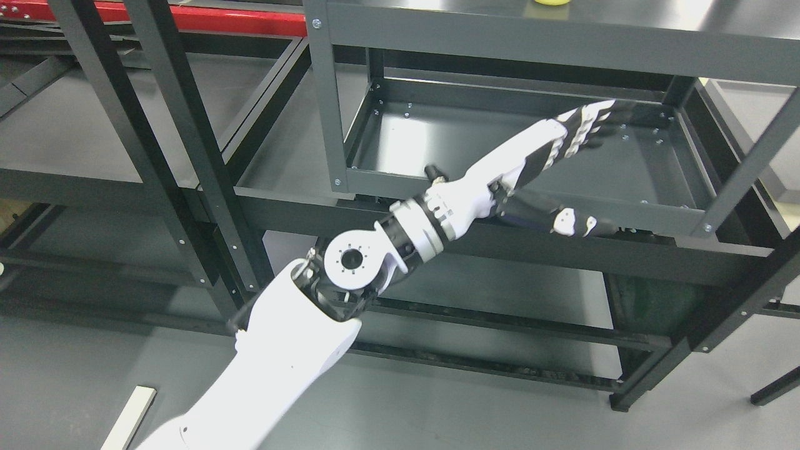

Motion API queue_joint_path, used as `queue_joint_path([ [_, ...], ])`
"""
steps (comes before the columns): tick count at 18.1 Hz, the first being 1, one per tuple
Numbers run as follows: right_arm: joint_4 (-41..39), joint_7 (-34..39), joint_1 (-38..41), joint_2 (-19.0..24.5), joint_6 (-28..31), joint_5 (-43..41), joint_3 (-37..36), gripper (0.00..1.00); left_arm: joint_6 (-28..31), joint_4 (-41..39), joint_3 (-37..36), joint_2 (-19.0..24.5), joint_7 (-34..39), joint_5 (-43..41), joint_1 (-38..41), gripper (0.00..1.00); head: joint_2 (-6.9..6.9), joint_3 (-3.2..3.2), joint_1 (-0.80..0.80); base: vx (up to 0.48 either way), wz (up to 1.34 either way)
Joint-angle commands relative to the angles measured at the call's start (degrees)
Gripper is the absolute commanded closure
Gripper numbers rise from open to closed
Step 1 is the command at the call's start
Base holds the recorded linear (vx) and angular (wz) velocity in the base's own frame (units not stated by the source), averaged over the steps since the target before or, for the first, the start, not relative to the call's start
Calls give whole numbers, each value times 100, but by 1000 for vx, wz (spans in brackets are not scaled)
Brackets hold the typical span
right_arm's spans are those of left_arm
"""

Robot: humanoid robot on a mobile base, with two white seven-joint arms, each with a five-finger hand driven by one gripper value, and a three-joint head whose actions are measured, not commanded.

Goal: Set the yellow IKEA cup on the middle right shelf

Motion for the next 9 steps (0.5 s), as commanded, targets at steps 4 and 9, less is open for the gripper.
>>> queue_joint_path([
  [4, 0, 2, 79, -100, 4, -141, 97, 1, 3, 392, 1939, 100, 455, -626, 1522, 1, 0, 0, 0, -86, -84],
  [9, 0, 2, 79, -100, 4, -141, 97, 1, -15, 454, 2864, 100, 676, -644, 1918, 1, 0, 0, 0, -44, -34],
])
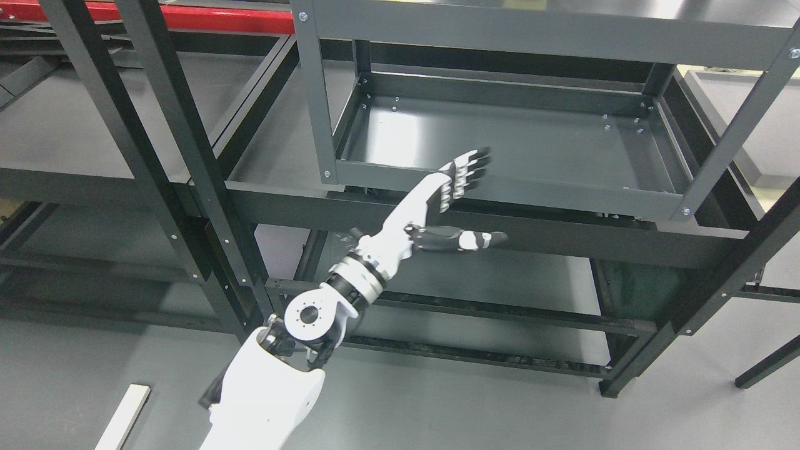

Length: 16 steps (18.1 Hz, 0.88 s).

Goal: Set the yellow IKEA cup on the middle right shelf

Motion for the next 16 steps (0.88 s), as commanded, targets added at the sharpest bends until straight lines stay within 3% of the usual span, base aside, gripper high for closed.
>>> queue_joint_path([
  [1, 0, -1, 79, -100, 4, -141, 97, 1, -8, 226, 1739, 100, 235, -197, 643, 1, 0, 0, 0, -21, -26],
  [4, 0, -1, 79, -100, 4, -141, 97, 1, 1, 42, 1775, 100, 579, -777, 1020, 1, 0, 0, 0, 0, 0],
  [8, 0, -1, 79, -100, 4, -141, 97, 1, -43, 41, 1915, 100, 588, -778, 1092, 1, 0, 0, 0, 16, 19],
  [11, 0, -1, 79, -100, 4, -141, 97, 1, -578, -20, 2030, 100, 588, -769, 1337, 1, 0, 0, 0, 18, 6],
  [16, 0, -1, 79, -100, 4, -141, 97, 1, -579, -328, 1881, 100, 719, -778, 1452, 1, 0, 0, 0, 2, 0],
])
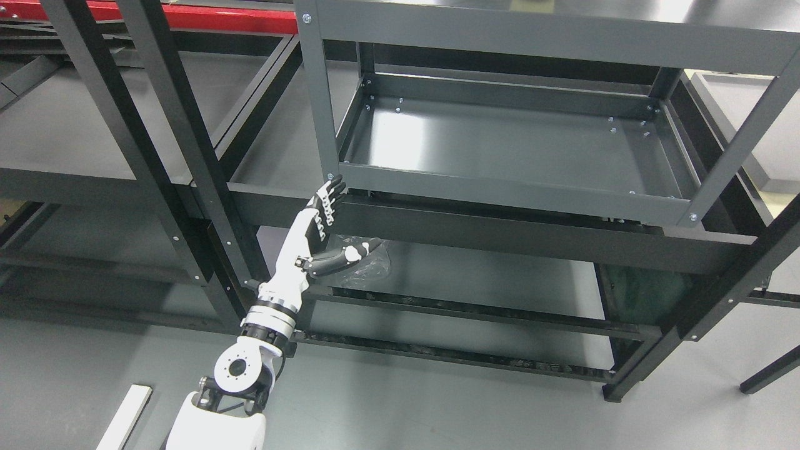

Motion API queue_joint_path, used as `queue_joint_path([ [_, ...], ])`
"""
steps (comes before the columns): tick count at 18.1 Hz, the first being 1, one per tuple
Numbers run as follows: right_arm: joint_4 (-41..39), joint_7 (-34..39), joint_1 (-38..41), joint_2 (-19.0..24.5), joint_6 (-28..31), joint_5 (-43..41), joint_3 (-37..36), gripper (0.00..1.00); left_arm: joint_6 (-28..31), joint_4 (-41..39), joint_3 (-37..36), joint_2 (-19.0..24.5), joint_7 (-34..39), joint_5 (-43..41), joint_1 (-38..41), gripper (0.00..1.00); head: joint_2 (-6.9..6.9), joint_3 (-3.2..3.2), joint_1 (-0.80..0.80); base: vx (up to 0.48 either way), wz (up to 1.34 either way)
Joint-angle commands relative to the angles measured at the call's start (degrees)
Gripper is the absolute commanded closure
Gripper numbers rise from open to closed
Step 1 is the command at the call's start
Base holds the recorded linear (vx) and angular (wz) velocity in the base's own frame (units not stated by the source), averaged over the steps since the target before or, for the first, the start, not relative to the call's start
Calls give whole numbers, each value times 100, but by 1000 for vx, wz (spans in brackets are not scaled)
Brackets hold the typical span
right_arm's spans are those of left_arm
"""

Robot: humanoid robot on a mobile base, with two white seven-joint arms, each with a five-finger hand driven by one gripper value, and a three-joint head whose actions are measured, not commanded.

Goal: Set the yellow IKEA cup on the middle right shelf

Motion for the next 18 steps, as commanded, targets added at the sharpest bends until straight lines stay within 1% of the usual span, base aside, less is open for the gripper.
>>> queue_joint_path([
  [1, 0, -2, 80, -100, 4, -141, 97, 1, -29, -285, 311, 100, 76, -34, 255, 1, 0, 0, 0, 0, 0],
  [4, 0, -2, 80, -100, 4, -141, 97, 1, -81, -276, 346, 100, 76, -34, 475, 1, 0, 0, 0, 0, 0],
  [10, 0, -2, 80, -100, 4, -141, 97, 1, -90, -232, 390, 100, 76, -34, 476, 1, 0, 0, 0, 0, 0],
  [12, 0, -2, 80, -100, 4, -141, 97, 1, -222, -232, 399, 100, 76, -34, 476, 1, 0, 0, 0, 0, 0],
  [18, 0, -2, 80, -100, 4, -141, 97, 1, -249, -250, 399, 100, 76, -34, 476, 1, 0, 0, 0, 0, 0],
])
